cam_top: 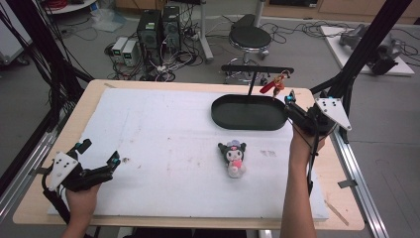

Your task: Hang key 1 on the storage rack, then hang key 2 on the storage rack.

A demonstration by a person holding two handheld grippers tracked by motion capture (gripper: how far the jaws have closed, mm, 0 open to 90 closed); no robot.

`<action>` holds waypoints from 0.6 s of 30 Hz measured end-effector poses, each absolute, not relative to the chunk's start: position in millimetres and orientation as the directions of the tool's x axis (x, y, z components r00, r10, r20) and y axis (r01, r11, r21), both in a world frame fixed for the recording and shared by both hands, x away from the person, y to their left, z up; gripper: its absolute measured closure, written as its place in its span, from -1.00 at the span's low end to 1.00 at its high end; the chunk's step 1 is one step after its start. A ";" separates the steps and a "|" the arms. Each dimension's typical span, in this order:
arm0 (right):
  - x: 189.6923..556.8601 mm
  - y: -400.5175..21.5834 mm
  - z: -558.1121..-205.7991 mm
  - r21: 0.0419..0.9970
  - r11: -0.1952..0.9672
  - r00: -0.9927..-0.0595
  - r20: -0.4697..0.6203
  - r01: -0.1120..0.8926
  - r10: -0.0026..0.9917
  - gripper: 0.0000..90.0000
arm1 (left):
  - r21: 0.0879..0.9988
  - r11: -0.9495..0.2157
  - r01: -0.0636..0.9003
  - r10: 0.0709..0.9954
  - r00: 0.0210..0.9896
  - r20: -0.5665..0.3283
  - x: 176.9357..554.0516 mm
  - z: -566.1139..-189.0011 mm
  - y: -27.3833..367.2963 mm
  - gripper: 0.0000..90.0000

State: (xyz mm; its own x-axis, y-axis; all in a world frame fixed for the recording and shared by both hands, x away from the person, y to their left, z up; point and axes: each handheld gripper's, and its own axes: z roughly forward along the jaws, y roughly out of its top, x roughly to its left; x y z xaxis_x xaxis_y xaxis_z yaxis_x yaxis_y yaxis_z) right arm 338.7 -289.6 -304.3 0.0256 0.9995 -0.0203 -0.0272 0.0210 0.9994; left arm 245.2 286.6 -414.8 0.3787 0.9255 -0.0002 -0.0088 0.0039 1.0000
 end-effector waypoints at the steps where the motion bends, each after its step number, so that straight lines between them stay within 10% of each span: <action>1: 336.9 -289.3 -304.8 0.999 0.025 0.027 -0.024 -0.030 0.999 -0.74 | 1.000 0.005 -0.010 0.926 0.379 -0.001 245.3 -415.0 286.1 -0.96; 18: 318.4 -287.6 -310.6 0.999 0.011 0.020 -0.010 -0.030 1.000 -0.74 | 1.000 0.015 -0.016 0.925 0.381 -0.008 246.3 -414.2 284.6 -0.96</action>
State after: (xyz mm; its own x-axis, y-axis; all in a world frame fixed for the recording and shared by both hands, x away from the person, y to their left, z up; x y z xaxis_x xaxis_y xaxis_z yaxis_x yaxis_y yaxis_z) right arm 318.4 -287.6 -310.6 0.0203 0.9997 -0.0101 -0.0304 0.0107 0.9995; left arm 246.3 284.6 -414.2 0.3811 0.9245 -0.0082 -0.0156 0.0153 0.9998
